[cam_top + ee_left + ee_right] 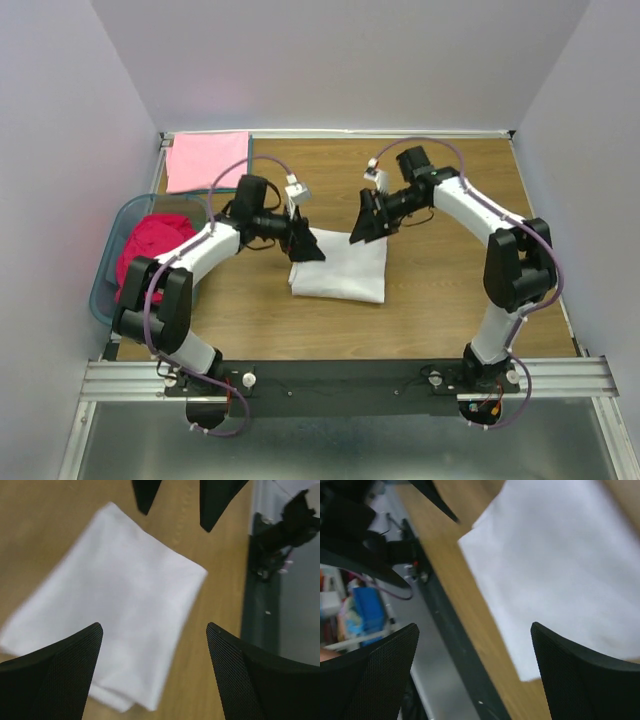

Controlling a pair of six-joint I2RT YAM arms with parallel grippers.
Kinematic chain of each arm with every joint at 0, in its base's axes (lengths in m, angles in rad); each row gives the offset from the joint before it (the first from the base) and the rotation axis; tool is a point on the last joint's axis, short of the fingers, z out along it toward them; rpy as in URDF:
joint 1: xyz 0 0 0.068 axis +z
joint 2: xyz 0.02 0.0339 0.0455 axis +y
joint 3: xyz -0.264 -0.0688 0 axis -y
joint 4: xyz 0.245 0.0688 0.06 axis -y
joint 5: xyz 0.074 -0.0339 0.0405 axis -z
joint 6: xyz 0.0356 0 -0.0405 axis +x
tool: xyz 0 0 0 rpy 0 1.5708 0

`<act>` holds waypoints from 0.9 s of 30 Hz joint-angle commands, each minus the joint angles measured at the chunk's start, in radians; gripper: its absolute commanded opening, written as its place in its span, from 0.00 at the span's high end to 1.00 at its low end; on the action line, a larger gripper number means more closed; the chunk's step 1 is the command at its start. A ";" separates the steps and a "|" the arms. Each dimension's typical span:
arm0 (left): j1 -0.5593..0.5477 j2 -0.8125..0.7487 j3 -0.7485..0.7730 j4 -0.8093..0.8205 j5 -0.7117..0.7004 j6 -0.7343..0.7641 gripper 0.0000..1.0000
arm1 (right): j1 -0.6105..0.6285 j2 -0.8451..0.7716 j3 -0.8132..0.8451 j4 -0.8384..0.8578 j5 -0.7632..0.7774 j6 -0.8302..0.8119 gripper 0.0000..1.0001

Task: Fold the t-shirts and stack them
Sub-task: Fold the tshirt

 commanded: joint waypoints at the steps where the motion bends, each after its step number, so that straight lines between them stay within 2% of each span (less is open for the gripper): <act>1: -0.113 -0.018 -0.127 0.202 0.098 -0.286 0.08 | 0.070 -0.031 -0.172 0.165 -0.243 0.189 0.00; 4: -0.157 0.018 -0.195 0.280 0.100 -0.377 0.07 | 0.087 -0.032 -0.299 0.266 -0.271 0.271 0.00; 8: -0.141 0.102 -0.250 0.308 0.083 -0.411 0.07 | 0.086 0.021 -0.392 0.319 -0.292 0.297 0.00; 11: -0.098 0.207 -0.270 0.308 0.066 -0.411 0.07 | 0.086 0.077 -0.436 0.323 -0.291 0.277 0.00; 15: -0.023 0.331 -0.268 0.305 0.041 -0.411 0.07 | 0.082 0.140 -0.446 0.311 -0.187 0.237 0.00; 21: 0.046 0.388 -0.169 0.259 0.023 -0.331 0.07 | -0.002 0.229 -0.297 0.227 -0.025 0.144 0.00; 24: 0.048 0.367 -0.097 0.233 0.031 -0.302 0.07 | -0.046 0.246 -0.190 0.202 -0.005 0.113 0.00; 27: 0.048 0.328 -0.017 0.187 0.055 -0.270 0.07 | -0.049 0.223 -0.130 0.176 -0.066 0.107 0.00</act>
